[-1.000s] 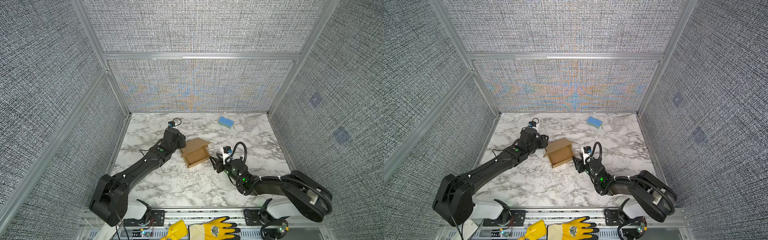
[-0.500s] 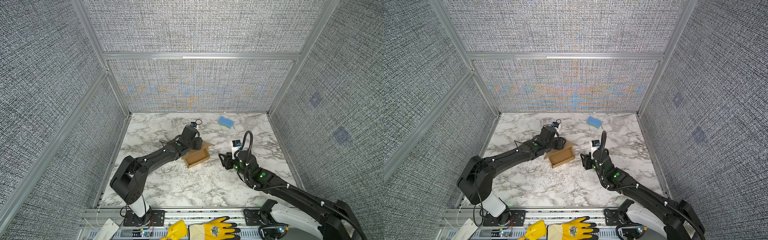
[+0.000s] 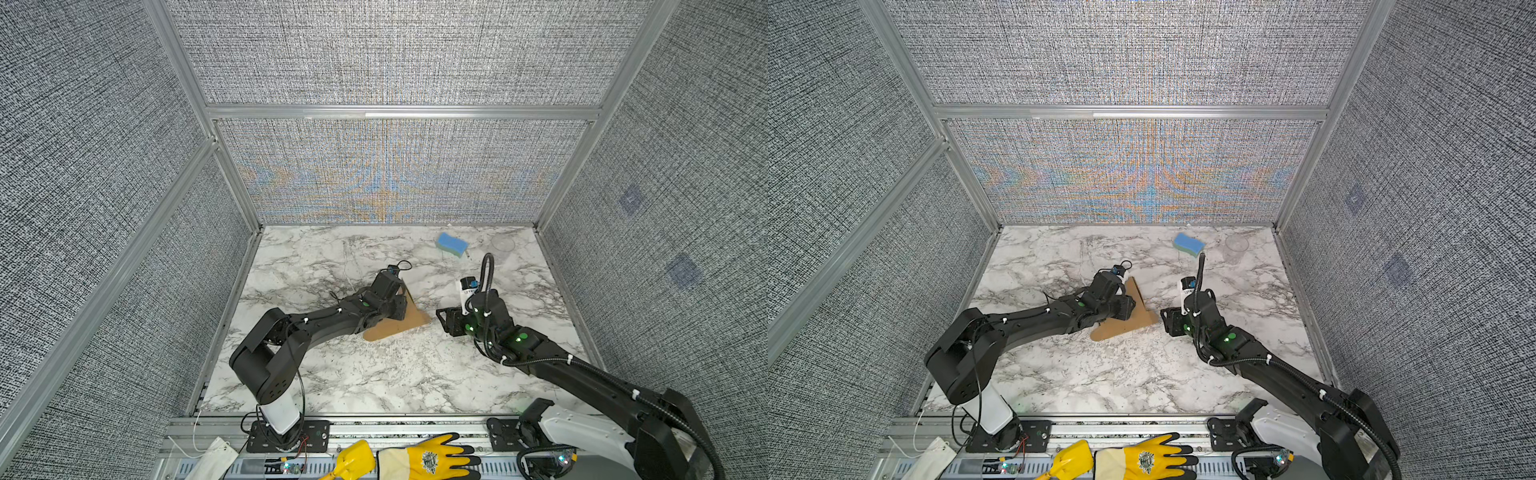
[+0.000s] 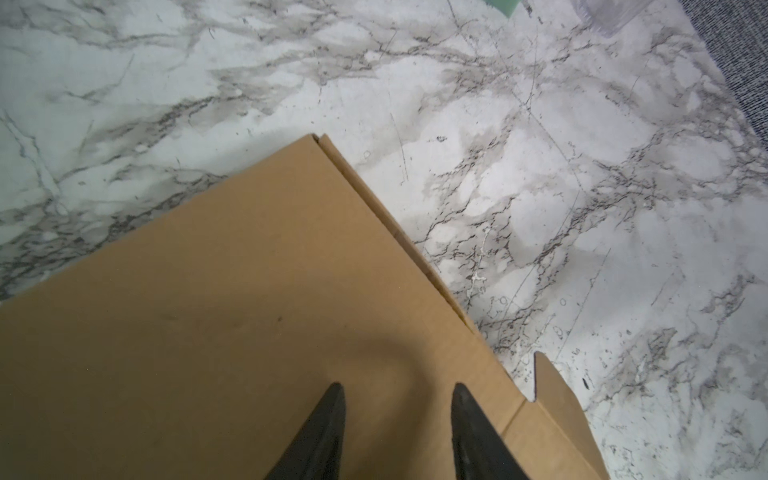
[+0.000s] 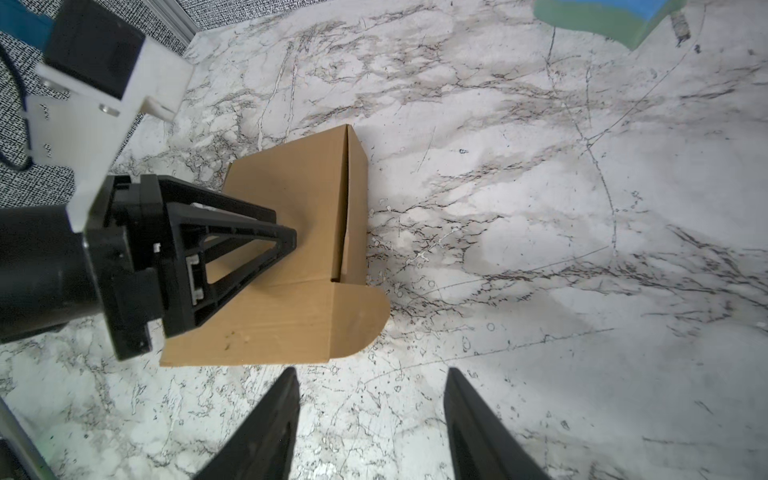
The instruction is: Fold the paper box
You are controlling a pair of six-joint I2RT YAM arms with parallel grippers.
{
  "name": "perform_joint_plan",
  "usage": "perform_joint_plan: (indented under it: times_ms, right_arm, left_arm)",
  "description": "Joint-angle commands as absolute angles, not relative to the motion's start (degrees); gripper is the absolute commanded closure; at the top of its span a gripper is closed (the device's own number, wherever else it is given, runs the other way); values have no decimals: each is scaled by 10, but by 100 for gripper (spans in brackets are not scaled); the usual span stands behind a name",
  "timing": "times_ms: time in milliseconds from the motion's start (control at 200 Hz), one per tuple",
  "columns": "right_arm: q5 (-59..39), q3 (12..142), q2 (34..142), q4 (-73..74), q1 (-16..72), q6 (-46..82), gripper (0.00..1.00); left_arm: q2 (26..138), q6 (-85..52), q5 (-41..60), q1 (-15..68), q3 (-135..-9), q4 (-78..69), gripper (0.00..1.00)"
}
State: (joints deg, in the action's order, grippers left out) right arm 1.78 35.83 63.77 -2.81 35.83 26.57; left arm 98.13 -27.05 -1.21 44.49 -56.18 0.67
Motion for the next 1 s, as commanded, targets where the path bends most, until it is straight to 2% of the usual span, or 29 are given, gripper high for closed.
perform_joint_plan:
  times_ms: [0,200,415,765,995]
  right_arm:
    - [-12,370,656,-26,353,266,43]
    - [-27,388,693,-20,349,254,42]
    - [-55,413,744,-19,348,240,42]
    - [-93,438,800,-14,349,233,42]
    - [-115,434,827,6,349,236,40]
  left_arm:
    - [987,-282,-3,447,-554,-9,55]
    - [960,-277,-12,447,-566,13,55]
    - [908,-304,-83,446,-615,133,52]
    - [785,-386,-94,442,-488,178,52]
    - [728,-434,-50,442,-380,114,51]
